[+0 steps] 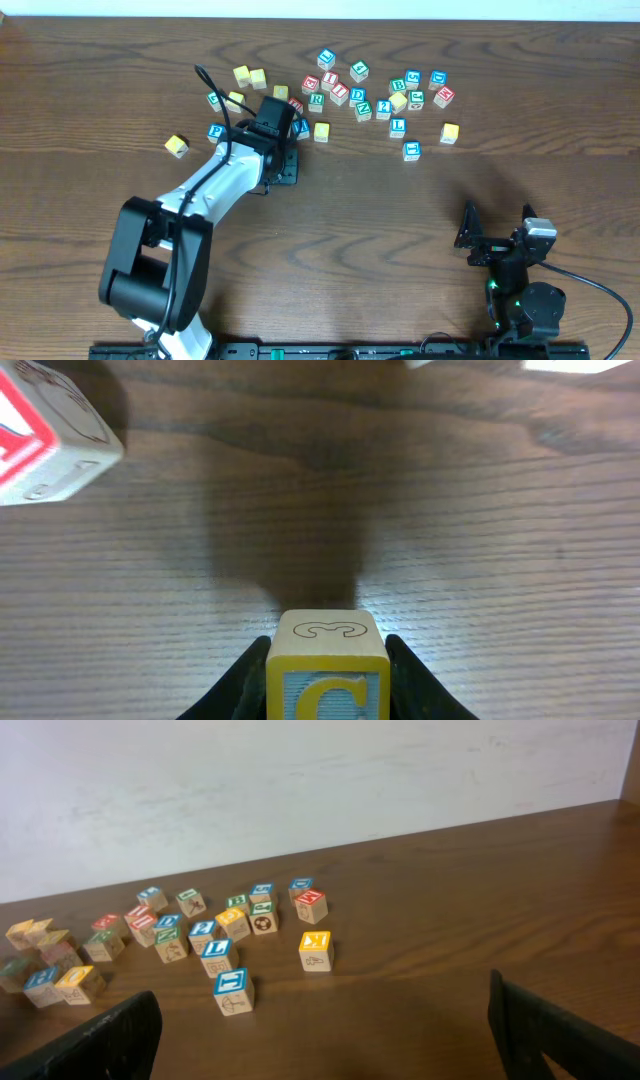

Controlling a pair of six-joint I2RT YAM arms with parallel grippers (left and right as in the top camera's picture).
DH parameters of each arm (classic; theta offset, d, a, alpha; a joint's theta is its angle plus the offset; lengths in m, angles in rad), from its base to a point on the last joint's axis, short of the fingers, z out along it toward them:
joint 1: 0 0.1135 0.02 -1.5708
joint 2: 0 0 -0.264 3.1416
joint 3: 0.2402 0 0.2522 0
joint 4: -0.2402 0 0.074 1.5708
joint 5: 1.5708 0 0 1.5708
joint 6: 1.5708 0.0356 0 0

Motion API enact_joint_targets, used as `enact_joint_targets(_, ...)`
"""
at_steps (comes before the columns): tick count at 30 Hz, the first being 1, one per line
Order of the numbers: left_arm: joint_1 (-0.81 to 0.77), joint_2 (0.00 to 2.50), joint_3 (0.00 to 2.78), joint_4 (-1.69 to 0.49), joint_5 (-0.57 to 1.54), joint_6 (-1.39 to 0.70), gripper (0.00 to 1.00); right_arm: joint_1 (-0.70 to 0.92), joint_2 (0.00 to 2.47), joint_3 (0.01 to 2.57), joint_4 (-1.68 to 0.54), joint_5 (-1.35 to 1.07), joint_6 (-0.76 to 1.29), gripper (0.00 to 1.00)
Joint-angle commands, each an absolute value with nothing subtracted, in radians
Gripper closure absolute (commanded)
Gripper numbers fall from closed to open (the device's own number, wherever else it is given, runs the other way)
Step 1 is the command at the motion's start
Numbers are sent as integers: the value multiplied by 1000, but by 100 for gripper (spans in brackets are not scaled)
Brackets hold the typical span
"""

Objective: Spell out CORL
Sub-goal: 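Carry the C block toward the open table and set it down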

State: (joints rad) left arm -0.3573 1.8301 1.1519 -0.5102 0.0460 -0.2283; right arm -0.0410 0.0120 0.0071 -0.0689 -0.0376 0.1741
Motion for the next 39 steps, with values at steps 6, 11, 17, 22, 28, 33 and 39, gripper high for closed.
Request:
enact_joint_targets(6, -360, 1915, 1147, -476, 37, -176, 76, -46, 7, 6, -71, -44, 167, 1)
enact_joint_targets(11, -360, 1915, 1147, -476, 37, -176, 75, -46, 7, 6, -71, -44, 167, 1)
enact_joint_targets(17, -360, 1915, 1148, -472, 36, -176, 66, -46, 7, 6, -71, -44, 167, 1)
enact_joint_targets(22, -360, 1915, 1148, -472, 36, -176, 65, -46, 7, 6, -71, -44, 167, 1)
enact_joint_targets(28, -360, 1914, 1151, -468, 36, -173, 55, -46, 7, 6, -71, -44, 167, 1)
enact_joint_targets(33, -360, 1900, 1153, -469, 37, -173, 56, -46, 7, 6, -71, -44, 167, 1)
enact_joint_targets(39, -360, 1892, 1153, -469, 36, -172, 55, -46, 7, 6, -71, -44, 167, 1)
